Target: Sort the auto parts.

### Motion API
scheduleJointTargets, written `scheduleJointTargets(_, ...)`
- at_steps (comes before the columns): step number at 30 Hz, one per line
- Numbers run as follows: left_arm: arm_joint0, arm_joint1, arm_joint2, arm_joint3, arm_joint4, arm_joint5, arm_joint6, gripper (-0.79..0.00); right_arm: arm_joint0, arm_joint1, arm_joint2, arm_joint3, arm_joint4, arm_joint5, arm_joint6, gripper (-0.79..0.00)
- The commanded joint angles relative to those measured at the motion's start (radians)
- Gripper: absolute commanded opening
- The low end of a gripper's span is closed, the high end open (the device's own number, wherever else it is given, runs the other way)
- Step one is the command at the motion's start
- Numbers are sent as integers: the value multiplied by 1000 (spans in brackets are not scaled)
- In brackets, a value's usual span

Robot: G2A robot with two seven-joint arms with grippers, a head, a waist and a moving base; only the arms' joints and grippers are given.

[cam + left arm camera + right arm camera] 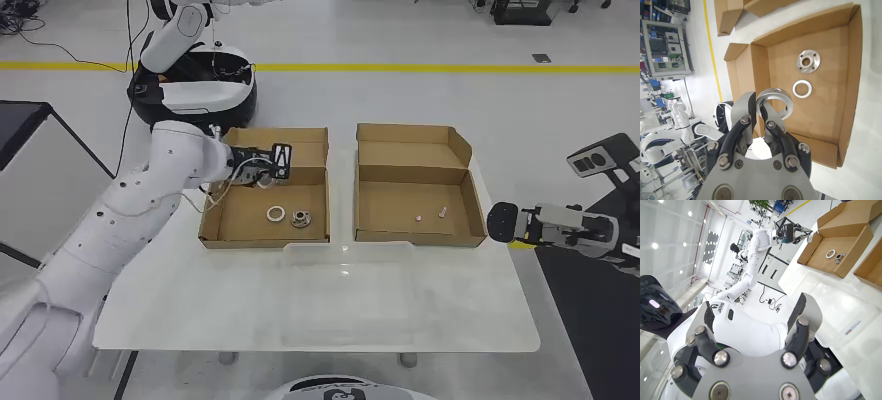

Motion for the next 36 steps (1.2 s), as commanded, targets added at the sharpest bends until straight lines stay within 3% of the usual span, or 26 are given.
scheduleJointTargets(1,-27,-7,48,58,28,0,16,-785,0,0,0,0,0,0,0,0)
scheduleJointTargets(9,-100,-36,199,224,110,0,75,-785,0,0,0,0,0,0,0,0)
scheduleJointTargets(17,-133,-58,309,322,157,0,148,-785,0,0,0,0,0,0,0,0)
scheduleJointTargets(36,-79,-78,352,407,292,88,256,-785,0,0,0,0,0,0,0,0)
